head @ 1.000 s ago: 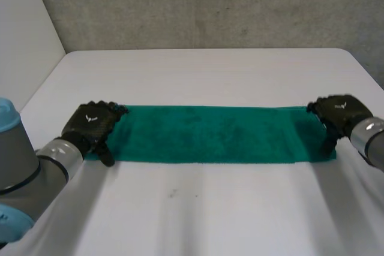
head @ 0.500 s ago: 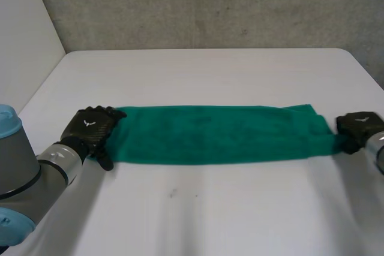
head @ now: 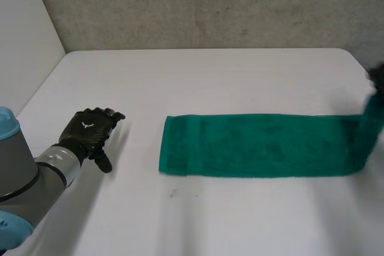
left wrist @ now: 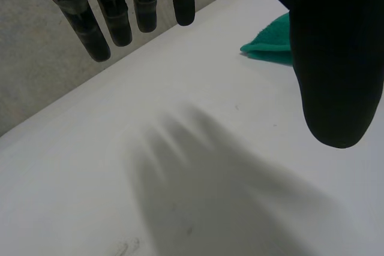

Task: Fold the towel.

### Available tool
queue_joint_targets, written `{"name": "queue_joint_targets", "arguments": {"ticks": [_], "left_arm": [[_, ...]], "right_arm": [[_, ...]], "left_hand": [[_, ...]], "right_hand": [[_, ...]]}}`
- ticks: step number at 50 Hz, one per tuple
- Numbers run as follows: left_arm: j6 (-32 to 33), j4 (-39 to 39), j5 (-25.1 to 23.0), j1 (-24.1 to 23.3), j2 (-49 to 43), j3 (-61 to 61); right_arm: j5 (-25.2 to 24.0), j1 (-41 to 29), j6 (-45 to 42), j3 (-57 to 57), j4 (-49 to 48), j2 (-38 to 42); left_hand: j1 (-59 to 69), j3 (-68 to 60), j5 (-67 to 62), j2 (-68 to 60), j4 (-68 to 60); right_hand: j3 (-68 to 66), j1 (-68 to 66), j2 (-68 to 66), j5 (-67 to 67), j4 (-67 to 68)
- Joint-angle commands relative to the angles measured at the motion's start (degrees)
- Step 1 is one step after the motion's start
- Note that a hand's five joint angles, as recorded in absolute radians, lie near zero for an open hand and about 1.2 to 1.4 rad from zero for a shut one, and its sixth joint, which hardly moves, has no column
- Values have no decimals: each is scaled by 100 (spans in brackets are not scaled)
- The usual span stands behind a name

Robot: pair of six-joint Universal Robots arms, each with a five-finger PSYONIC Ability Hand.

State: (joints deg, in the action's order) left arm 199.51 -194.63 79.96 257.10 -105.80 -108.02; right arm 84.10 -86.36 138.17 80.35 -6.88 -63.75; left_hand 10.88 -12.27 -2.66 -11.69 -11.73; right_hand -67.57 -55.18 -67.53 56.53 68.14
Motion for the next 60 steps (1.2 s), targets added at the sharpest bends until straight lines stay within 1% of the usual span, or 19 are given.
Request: {"name": "queue_joint_targets", "arguments": {"ticks": [1, 6, 8, 14, 17, 20, 21, 24, 28, 31, 32, 35, 36, 41, 45, 49, 54, 58, 60], "left_arm": [[0, 13, 11, 7, 24, 1], [0, 22, 11, -19, 33, 1], [0, 22, 11, -54, 33, 1], [0, 22, 11, -133, 33, 1], [0, 4, 11, -177, 33, 10], [0, -5, 11, -291, 33, 71], [0, -5, 11, -318, 33, 97], [0, -13, 11, -397, 33, 124], [-61, -48, 11, -870, 25, 509], [-271, -75, 20, -1213, -2, 852], [-351, -75, 20, -1302, -37, 949], [-755, -84, 20, -1566, -221, 1327], [-869, -84, 20, -1636, -317, 1432], [-1309, -48, 64, -2092, -1089, 2196], [-1301, -31, 204, -2164, -1592, 2610], [-1274, 4, 582, -2173, -2119, 3032], [-1152, 101, 916, -2173, -2542, 3209], [-967, 162, 1004, -2173, -2586, 3121], [-862, 189, 1109, -2173, -2577, 3016]], "right_arm": [[-358, -2128, 166, -326, -15, -94], [-946, -3376, 140, -511, -50, 169], [-1097, -3632, 122, -607, -59, 415], [-1176, -4493, -158, -1117, 160, 1477], [-1150, -4626, -368, -1248, 326, 1707], [-1001, -4627, -511, -1451, 415, 1761], [-827, -4609, -450, -1495, 415, 1735], [-309, -4557, -205, -1513, 380, 1473], [9, -4303, 330, -1303, 363, 894], [36, -4117, 685, -1082, 380, 654], [-42, -3691, 1337, -543, 398, 332], [-60, -3581, 1485, -397, 407, 249], [-112, -3233, 1885, 151, 415, -55], [-122, -2659, 1950, 1017, 328, -243], [-131, -2228, 1950, 1457, 214, -234], [-157, -1850, 1950, 1826, -6, -225], [-315, -1612, 1898, 2116, -331, -182], [-429, -1516, 1810, 2161, -481, -120], [-500, -1428, 1801, 2108, -490, -6]], "left_hand": [[-83, 222, 261, 165, 169], [-83, 222, 261, 165, 169], [-83, 222, 261, 165, 169], [-88, 227, 266, 169, 173], [-83, 222, 261, 165, 169], [-83, 222, 261, 165, 169], [-88, 227, 266, 169, 173], [-83, 222, 261, 165, 169], [-83, 222, 261, 165, 169], [-66, 205, 245, 148, 152], [-50, 189, 228, 131, 135], [-16, 155, 194, 97, 102], [-16, 155, 194, 97, 101], [135, 4, 43, -54, -50], [237, -97, -58, -155, -151], [354, -215, -176, -272, -268], [388, -249, -210, -306, -302], [388, -249, -210, -306, -302], [388, -249, -210, -306, -302]], "right_hand": [[-1243, -2482, -1247, 1347, 1186], [-1243, -2482, -1247, 1347, 1186], [-1243, -2482, -1247, 1347, 1186], [-1243, -2482, -1247, 1347, 1186], [-1243, -2482, -1247, 1347, 1186], [2573, 1334, 2569, -2469, -2630], [4501, 3262, 4497, -4397, -4558], [5757, 4518, 5753, -5653, -5814], [5757, 4518, 5753, -5653, -5814], [5757, 4518, 5753, -5653, -5814], [5757, 4518, 5753, -5653, -5814], [5757, 4518, 5753, -5653, -5814], [5757, 4518, 5753, -5653, -5814], [5757, 4518, 5753, -5653, -5814], [5757, 4518, 5753, -5653, -5814], [5717, 4478, 5713, -5612, -5773], [4692, 3453, 4688, -4587, -4748], [2692, 1453, 2688, -2587, -2748], [359, -881, 355, -254, -415]]}}
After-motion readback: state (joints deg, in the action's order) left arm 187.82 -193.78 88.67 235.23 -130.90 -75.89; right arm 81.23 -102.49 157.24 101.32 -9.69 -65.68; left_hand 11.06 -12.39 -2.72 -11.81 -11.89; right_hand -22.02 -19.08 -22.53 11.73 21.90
